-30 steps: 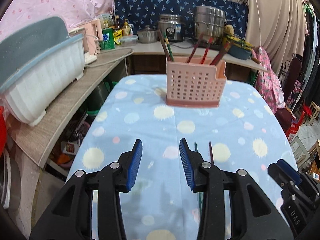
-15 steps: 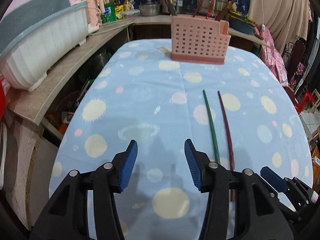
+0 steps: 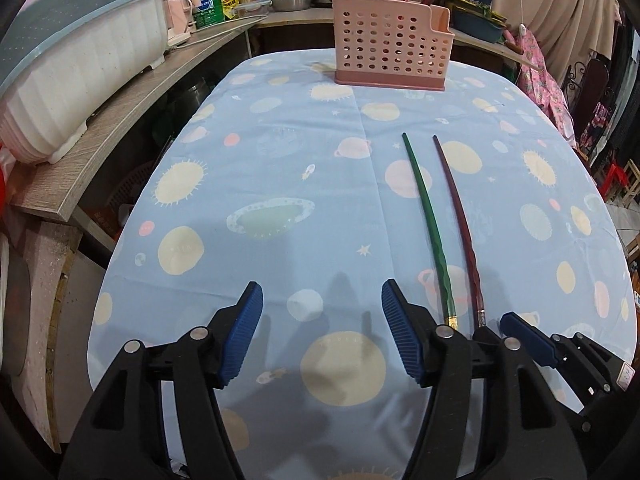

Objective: Organize utensils
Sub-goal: 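Move both open tools back to the last two chopsticks, then grasp the green chopstick with the left tool while the right tool grasps the dark red one, then lift both held chopsticks and carry them over the pink basket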

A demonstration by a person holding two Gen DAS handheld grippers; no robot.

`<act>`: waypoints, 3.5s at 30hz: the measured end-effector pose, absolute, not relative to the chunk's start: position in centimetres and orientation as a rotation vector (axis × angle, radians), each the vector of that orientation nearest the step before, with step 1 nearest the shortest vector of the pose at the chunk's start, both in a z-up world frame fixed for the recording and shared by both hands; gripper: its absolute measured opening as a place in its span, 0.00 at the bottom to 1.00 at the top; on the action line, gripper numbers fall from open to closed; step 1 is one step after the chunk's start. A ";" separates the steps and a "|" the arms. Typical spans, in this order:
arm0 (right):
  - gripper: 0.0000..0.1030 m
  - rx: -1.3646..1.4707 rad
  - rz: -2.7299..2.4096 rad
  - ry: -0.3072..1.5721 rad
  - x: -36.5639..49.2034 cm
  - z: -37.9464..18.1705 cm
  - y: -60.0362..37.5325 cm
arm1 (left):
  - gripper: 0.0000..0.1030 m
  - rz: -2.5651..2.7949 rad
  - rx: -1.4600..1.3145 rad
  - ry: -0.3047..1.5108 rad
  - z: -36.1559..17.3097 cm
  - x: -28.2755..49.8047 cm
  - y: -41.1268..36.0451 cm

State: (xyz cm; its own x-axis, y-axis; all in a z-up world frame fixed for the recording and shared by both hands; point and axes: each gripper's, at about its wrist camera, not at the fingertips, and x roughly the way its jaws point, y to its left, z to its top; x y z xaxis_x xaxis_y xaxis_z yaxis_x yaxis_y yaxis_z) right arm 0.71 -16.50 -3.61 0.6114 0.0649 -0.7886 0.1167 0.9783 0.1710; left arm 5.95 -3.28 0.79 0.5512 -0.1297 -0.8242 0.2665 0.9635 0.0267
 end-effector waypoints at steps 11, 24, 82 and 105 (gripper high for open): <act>0.08 0.182 -0.067 0.907 0.5 -4.0 -16.7 | 0.60 -0.241 0.161 0.977 0.3 5.8 -3.4; 0.07 0.245 -0.134 0.885 -1.2 -4.0 -19.7 | 0.73 -0.315 0.181 1.013 -0.7 4.3 -5.6; 0.07 0.321 -0.145 0.642 -1.4 6.2 -24.4 | 0.07 -0.436 -0.047 0.899 9.1 6.3 -4.4; 0.07 0.338 -0.132 0.452 6.6 13.6 -28.0 | 0.07 -0.408 -0.048 0.716 16.6 15.5 -7.1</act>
State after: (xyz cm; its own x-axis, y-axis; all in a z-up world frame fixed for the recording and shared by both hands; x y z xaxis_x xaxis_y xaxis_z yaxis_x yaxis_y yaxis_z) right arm 6.65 -27.99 13.60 0.8920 -0.0504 -0.4491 0.1989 0.9361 0.2901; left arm 15.53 -7.12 16.58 0.6794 -0.3797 -0.6279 0.3474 0.9202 -0.1805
